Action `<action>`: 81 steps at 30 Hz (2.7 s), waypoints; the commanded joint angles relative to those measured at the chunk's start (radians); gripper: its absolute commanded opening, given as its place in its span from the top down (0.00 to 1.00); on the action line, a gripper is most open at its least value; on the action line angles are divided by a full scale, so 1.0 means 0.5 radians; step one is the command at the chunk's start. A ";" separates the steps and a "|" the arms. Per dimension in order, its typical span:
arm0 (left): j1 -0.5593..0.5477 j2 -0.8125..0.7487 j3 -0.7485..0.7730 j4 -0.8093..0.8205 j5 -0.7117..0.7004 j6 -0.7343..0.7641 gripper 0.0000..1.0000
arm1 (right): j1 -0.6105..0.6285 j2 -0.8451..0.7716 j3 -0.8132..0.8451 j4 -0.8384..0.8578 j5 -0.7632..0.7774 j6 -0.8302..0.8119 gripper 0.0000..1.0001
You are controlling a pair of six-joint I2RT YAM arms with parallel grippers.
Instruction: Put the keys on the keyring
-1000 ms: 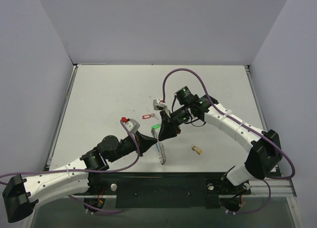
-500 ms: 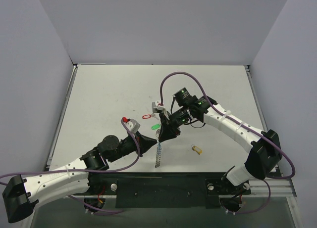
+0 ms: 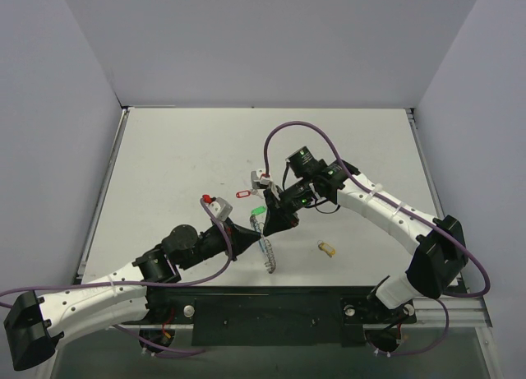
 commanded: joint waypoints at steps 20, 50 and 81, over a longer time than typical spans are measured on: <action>0.028 -0.070 -0.349 0.984 -0.040 -0.223 0.85 | -0.075 -0.071 -0.021 0.159 -0.342 0.294 1.00; 0.028 -0.011 -0.426 1.070 0.034 -0.290 0.72 | -0.103 -0.071 -0.036 0.242 -0.391 0.383 1.00; 0.031 -0.073 -0.466 1.177 -0.080 -0.305 0.76 | -0.100 -0.065 -0.052 0.288 -0.385 0.426 1.00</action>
